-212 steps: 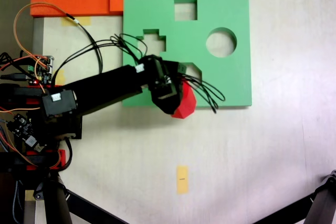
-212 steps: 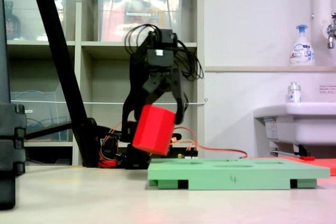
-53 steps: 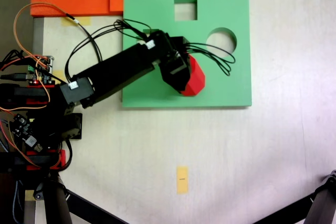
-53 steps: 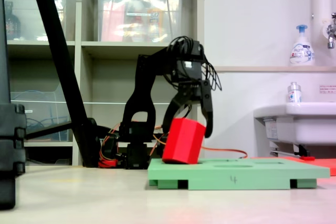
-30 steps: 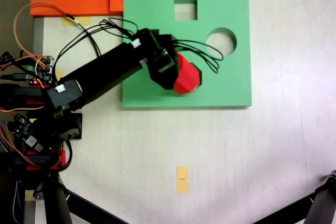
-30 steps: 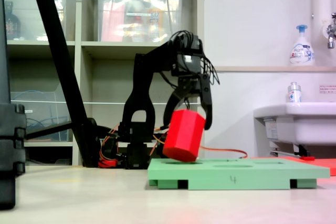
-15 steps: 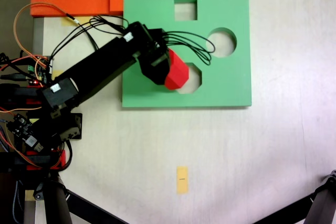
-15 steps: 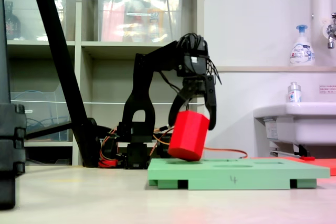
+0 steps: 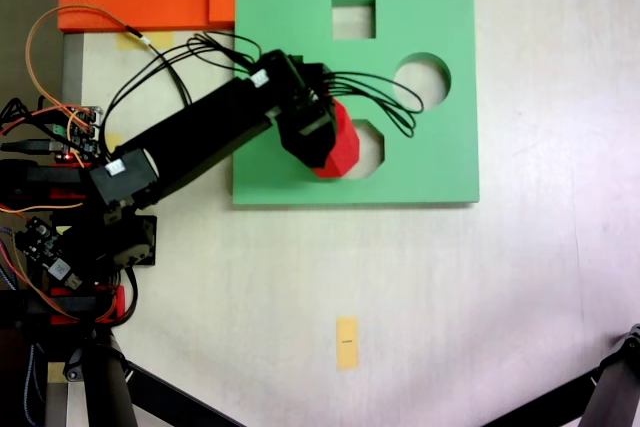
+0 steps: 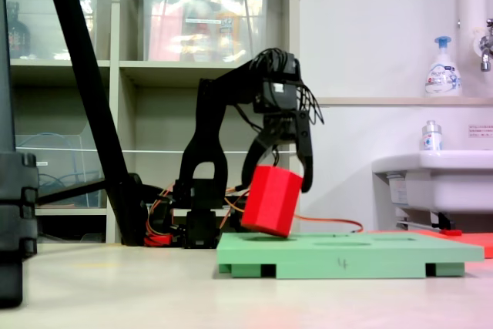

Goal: Put the octagonal pillar block into the corresponding hole

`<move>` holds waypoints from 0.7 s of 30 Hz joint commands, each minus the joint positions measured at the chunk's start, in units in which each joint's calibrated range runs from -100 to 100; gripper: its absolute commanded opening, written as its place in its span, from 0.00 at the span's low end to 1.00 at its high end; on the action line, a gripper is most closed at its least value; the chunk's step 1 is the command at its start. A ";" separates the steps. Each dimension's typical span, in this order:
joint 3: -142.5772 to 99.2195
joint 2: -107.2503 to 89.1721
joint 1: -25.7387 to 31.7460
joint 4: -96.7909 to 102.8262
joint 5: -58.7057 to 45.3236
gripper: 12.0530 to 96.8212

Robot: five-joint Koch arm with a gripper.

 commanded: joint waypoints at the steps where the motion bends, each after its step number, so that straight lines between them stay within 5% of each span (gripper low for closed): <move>1: -0.17 1.03 -0.63 0.60 -2.05 0.39; 21: 5.31 8.58 -2.88 8.01 -5.42 0.38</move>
